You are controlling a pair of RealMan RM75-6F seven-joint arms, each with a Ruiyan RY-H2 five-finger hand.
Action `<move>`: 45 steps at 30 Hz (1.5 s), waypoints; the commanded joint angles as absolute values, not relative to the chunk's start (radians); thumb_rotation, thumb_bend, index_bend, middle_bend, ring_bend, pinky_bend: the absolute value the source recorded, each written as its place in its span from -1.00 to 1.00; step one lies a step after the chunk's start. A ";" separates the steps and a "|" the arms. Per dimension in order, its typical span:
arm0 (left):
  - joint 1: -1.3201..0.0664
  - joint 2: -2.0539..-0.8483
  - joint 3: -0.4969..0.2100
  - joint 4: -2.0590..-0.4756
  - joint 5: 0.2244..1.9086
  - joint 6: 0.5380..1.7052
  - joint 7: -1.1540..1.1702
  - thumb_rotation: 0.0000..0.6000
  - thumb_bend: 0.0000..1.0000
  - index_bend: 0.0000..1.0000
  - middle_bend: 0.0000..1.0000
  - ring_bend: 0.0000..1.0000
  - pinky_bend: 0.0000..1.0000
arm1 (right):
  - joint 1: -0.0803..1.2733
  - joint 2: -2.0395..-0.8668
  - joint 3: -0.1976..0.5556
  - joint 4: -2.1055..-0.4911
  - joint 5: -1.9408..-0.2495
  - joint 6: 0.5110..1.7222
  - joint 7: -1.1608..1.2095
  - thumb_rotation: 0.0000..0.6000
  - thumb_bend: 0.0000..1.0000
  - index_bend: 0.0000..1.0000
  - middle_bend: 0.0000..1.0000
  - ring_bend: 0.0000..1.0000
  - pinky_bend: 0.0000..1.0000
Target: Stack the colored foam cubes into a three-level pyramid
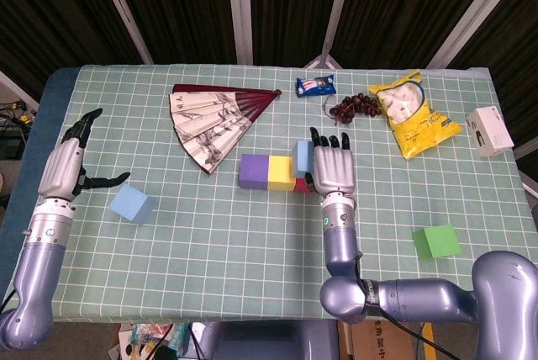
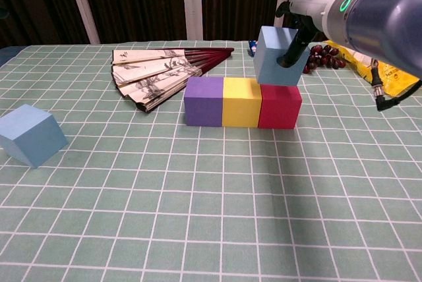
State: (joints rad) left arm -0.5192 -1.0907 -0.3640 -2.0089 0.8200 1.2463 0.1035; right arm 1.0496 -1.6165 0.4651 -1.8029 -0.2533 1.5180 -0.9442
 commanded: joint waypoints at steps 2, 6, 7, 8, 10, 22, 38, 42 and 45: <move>-0.520 -1.091 -0.362 -2.010 0.819 1.244 0.103 1.00 -0.87 -1.00 -0.91 -0.88 -0.93 | 1.055 -1.632 0.467 -1.805 -0.240 1.524 -0.955 1.00 -0.12 -1.00 -0.21 -0.68 -1.00; -0.521 -1.089 -0.361 -2.012 0.818 1.240 0.103 1.00 -0.87 -1.00 -0.91 -0.88 -0.93 | 1.062 -1.647 0.469 -1.799 -0.239 1.527 -0.962 1.00 -0.12 -1.00 -0.21 -0.68 -1.00; -0.521 -1.089 -0.361 -2.012 0.816 1.240 0.102 1.00 -0.87 -1.00 -0.91 -0.88 -0.93 | 1.065 -1.652 0.470 -1.794 -0.240 1.529 -0.964 1.00 -0.12 -1.00 -0.21 -0.68 -1.00; -0.521 -1.088 -0.362 -2.012 0.815 1.240 0.101 1.00 -0.87 -1.00 -0.91 -0.88 -0.93 | 1.067 -1.655 0.471 -1.790 -0.240 1.530 -0.965 1.00 -0.12 -1.00 -0.21 -0.68 -1.00; -0.521 -1.087 -0.363 -2.010 0.813 1.239 0.098 1.00 -0.87 -1.00 -0.91 -0.88 -0.93 | 1.072 -1.665 0.475 -1.779 -0.237 1.536 -0.971 1.00 -0.12 -1.00 -0.20 -0.68 -1.00; -0.522 -1.082 -0.364 -2.006 0.805 1.225 0.082 1.00 -0.87 -1.00 -0.91 -0.88 -0.93 | 1.093 -1.714 0.494 -1.722 -0.203 1.568 -1.022 1.00 -0.12 -1.00 -0.20 -0.68 -1.00; -0.523 -1.079 -0.361 -2.009 0.806 1.223 0.078 1.00 -0.87 -1.00 -0.91 -0.88 -0.93 | 1.092 -1.732 0.508 -1.713 -0.212 1.565 -1.040 1.00 -0.12 -1.00 -0.20 -0.68 -1.00; -0.524 -1.079 -0.360 -2.009 0.805 1.223 0.078 1.00 -0.87 -1.00 -0.91 -0.87 -0.93 | 1.094 -1.737 0.512 -1.710 -0.211 1.561 -1.046 1.00 -0.12 -1.00 -0.20 -0.68 -1.00; -0.524 -1.079 -0.361 -2.008 0.804 1.222 0.077 1.00 -0.87 -1.00 -0.91 -0.88 -0.93 | 1.096 -1.744 0.515 -1.702 -0.212 1.558 -1.048 1.00 -0.12 -1.00 -0.20 -0.68 -1.00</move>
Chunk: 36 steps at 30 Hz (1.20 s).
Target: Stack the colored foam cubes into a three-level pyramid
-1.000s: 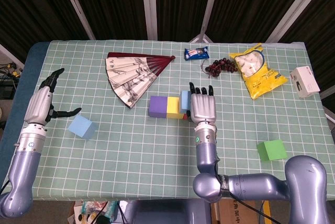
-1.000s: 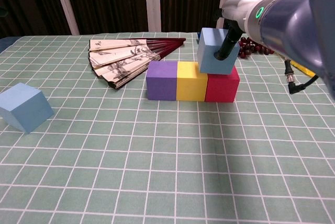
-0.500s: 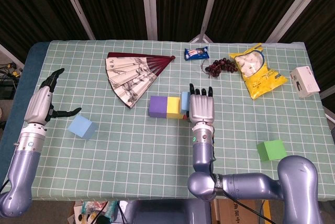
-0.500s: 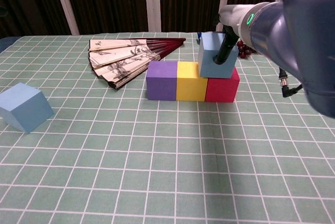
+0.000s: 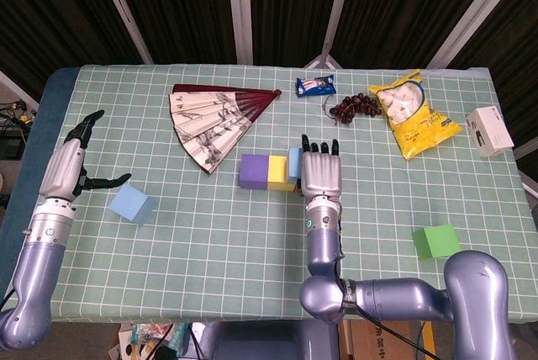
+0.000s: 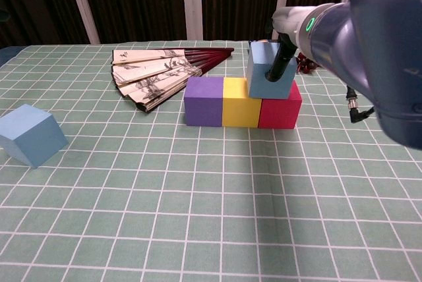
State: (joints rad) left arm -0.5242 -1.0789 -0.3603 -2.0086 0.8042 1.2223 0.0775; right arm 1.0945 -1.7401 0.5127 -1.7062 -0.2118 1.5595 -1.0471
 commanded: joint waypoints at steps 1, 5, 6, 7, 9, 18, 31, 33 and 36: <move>-0.524 -1.078 -0.361 -2.008 0.804 1.222 0.076 1.00 -0.87 -1.00 -0.91 -0.88 -0.93 | 1.096 -1.746 0.516 -1.700 -0.212 1.557 -1.048 1.00 -0.12 -1.00 -0.20 -0.68 -1.00; -0.525 -1.078 -0.361 -2.007 0.801 1.220 0.073 1.00 -0.87 -1.00 -0.91 -0.88 -0.93 | 1.099 -1.753 0.519 -1.693 -0.215 1.556 -1.051 1.00 -0.12 -1.00 -0.20 -0.68 -1.00; -0.525 -1.077 -0.361 -2.006 0.801 1.220 0.073 1.00 -0.87 -1.00 -0.91 -0.88 -0.93 | 1.099 -1.755 0.519 -1.692 -0.217 1.556 -1.051 1.00 -0.12 -1.00 -0.20 -0.68 -1.00; -0.525 -1.077 -0.361 -2.006 0.801 1.219 0.073 1.00 -0.87 -1.00 -0.91 -0.88 -0.93 | 1.100 -1.757 0.520 -1.689 -0.218 1.557 -1.051 1.00 -0.12 -1.00 -0.19 -0.68 -1.00; -0.525 -1.077 -0.361 -2.007 0.802 1.218 0.071 1.00 -0.87 -1.00 -0.91 -0.88 -0.93 | 1.101 -1.761 0.522 -1.685 -0.218 1.556 -1.052 1.00 -0.12 -1.00 -0.19 -0.68 -1.00; -0.525 -1.075 -0.361 -2.007 0.802 1.218 0.068 1.00 -0.87 -1.00 -0.91 -0.88 -0.93 | 1.105 -1.769 0.532 -1.673 -0.215 1.555 -1.064 1.00 -0.12 -1.00 -0.19 -0.68 -1.00; -0.528 -1.077 -0.357 -2.005 0.799 1.217 0.073 1.00 -0.87 -1.00 -0.91 -0.88 -0.93 | 1.100 -1.775 0.541 -1.656 -0.212 1.547 -1.066 1.00 -0.12 -1.00 -0.19 -0.68 -1.00; -0.528 -1.077 -0.357 -2.005 0.797 1.217 0.073 1.00 -0.87 -1.00 -0.91 -0.88 -0.94 | 1.101 -1.776 0.545 -1.658 -0.211 1.548 -1.067 1.00 -0.12 -1.00 -0.18 -0.68 -1.00; -0.529 -1.077 -0.356 -2.004 0.796 1.216 0.074 1.00 -0.87 -1.00 -0.91 -0.87 -0.94 | 1.101 -1.775 0.548 -1.662 -0.208 1.549 -1.071 1.00 -0.12 -1.00 -0.18 -0.68 -1.00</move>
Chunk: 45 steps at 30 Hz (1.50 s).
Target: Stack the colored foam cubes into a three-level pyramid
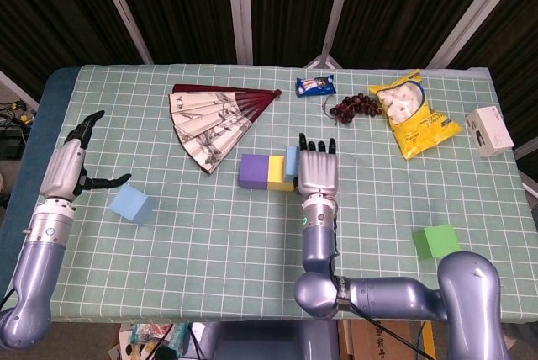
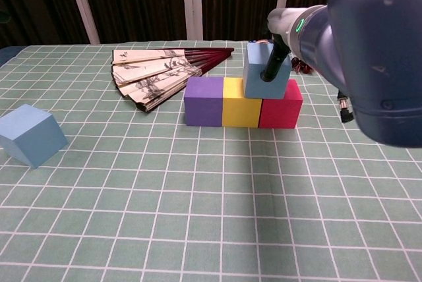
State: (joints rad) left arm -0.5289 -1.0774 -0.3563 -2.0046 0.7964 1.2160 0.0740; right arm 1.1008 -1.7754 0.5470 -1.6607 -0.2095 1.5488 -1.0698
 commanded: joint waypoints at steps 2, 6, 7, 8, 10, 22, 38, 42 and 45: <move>-0.529 -1.077 -0.356 -2.005 0.796 1.215 0.074 1.00 -0.87 -1.00 -0.91 -0.88 -0.94 | 1.100 -1.776 0.548 -1.662 -0.208 1.550 -1.073 1.00 -0.12 -1.00 -0.18 -0.68 -1.00; -0.529 -1.077 -0.356 -2.005 0.797 1.216 0.073 1.00 -0.87 -1.00 -0.91 -0.87 -0.94 | 1.099 -1.778 0.549 -1.659 -0.206 1.548 -1.072 1.00 -0.12 -1.00 -0.18 -0.68 -1.00; -0.529 -1.077 -0.356 -2.005 0.796 1.216 0.072 1.00 -0.87 -1.00 -0.91 -0.87 -0.94 | 1.099 -1.778 0.549 -1.659 -0.208 1.547 -1.072 1.00 -0.12 -1.00 -0.18 -0.68 -1.00; -0.529 -1.076 -0.357 -2.005 0.796 1.216 0.072 1.00 -0.87 -1.00 -0.91 -0.88 -0.94 | 1.098 -1.778 0.548 -1.657 -0.210 1.545 -1.071 1.00 -0.12 -1.00 -0.18 -0.68 -1.00; -0.529 -1.076 -0.357 -2.005 0.797 1.217 0.071 1.00 -0.87 -1.00 -0.91 -0.88 -0.94 | 1.098 -1.779 0.546 -1.656 -0.212 1.544 -1.070 1.00 -0.12 -1.00 -0.18 -0.68 -1.00; -0.530 -1.077 -0.355 -2.005 0.796 1.216 0.072 1.00 -0.87 -1.00 -0.91 -0.88 -0.94 | 1.098 -1.784 0.550 -1.650 -0.214 1.543 -1.074 1.00 -0.12 -1.00 -0.18 -0.68 -1.00; -0.531 -1.079 -0.353 -2.004 0.795 1.217 0.074 1.00 -0.87 -1.00 -0.91 -0.88 -0.94 | 1.098 -1.782 0.558 -1.645 -0.211 1.541 -1.078 1.00 -0.12 -1.00 -0.18 -0.68 -1.00; -0.531 -1.079 -0.353 -2.004 0.795 1.216 0.075 1.00 -0.87 -1.00 -0.91 -0.87 -0.94 | 1.095 -1.782 0.556 -1.642 -0.209 1.539 -1.078 1.00 -0.12 -1.00 -0.18 -0.68 -1.00; -0.532 -1.080 -0.352 -2.004 0.794 1.215 0.075 1.00 -0.87 -1.00 -0.91 -0.88 -0.94 | 1.093 -1.782 0.553 -1.640 -0.208 1.536 -1.079 1.00 -0.12 -1.00 -0.18 -0.68 -1.00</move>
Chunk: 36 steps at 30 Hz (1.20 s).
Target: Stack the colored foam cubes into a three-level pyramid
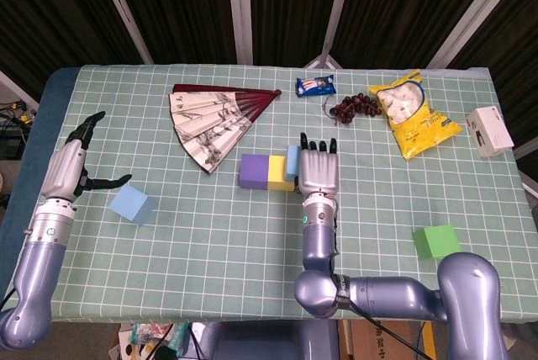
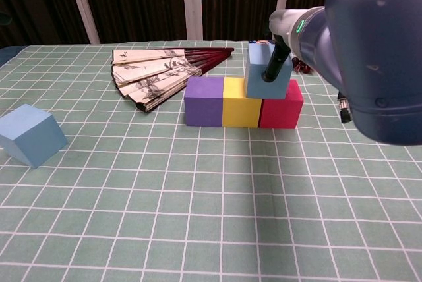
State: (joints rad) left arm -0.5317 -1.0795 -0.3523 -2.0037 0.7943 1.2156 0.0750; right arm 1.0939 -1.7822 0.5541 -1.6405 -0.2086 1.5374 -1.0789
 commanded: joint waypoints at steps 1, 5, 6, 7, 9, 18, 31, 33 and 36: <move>-0.532 -1.080 -0.352 -2.004 0.794 1.215 0.076 1.00 -0.87 -1.00 -0.91 -0.88 -0.94 | 1.092 -1.782 0.553 -1.640 -0.208 1.535 -1.078 1.00 -0.12 -1.00 -0.18 -0.68 -1.00; -0.533 -1.080 -0.351 -2.003 0.793 1.216 0.077 1.00 -0.87 -1.00 -0.91 -0.87 -0.94 | 1.089 -1.782 0.551 -1.640 -0.205 1.531 -1.079 1.00 -0.12 -1.00 -0.18 -0.68 -1.00; -0.533 -1.080 -0.351 -2.003 0.793 1.216 0.077 1.00 -0.87 -1.00 -0.91 -0.87 -0.94 | 1.089 -1.782 0.551 -1.641 -0.205 1.531 -1.078 1.00 -0.12 -1.00 -0.18 -0.68 -1.00; -0.533 -1.080 -0.351 -2.003 0.793 1.217 0.078 1.00 -0.87 -1.00 -0.91 -0.87 -0.94 | 1.089 -1.783 0.551 -1.641 -0.205 1.530 -1.078 1.00 -0.12 -1.00 -0.18 -0.68 -1.00; -0.533 -1.080 -0.352 -2.004 0.792 1.217 0.078 1.00 -0.87 -1.00 -0.91 -0.88 -0.94 | 1.088 -1.783 0.550 -1.642 -0.205 1.530 -1.077 1.00 -0.12 -1.00 -0.18 -0.68 -1.00; -0.533 -1.080 -0.352 -2.003 0.790 1.217 0.079 1.00 -0.87 -1.00 -0.91 -0.88 -0.94 | 1.084 -1.781 0.551 -1.651 -0.211 1.520 -1.068 1.00 -0.12 -1.00 -0.18 -0.68 -1.00; -0.533 -1.077 -0.352 -2.005 0.788 1.216 0.080 1.00 -0.87 -1.00 -0.91 -0.88 -0.94 | 1.079 -1.771 0.546 -1.669 -0.211 1.511 -1.066 1.00 -0.12 -1.00 -0.70 -0.86 -1.00; -0.533 -1.077 -0.352 -2.006 0.789 1.217 0.079 1.00 -0.87 -1.00 -0.91 -0.88 -0.95 | 1.079 -1.769 0.546 -1.672 -0.204 1.511 -1.070 1.00 -0.12 -1.00 -0.75 -0.89 -1.00; -0.532 -1.076 -0.353 -2.007 0.791 1.219 0.079 1.00 -0.87 -1.00 -0.91 -0.88 -0.95 | 1.079 -1.767 0.545 -1.676 -0.201 1.509 -1.073 1.00 -0.13 -1.00 -0.82 -0.92 -1.00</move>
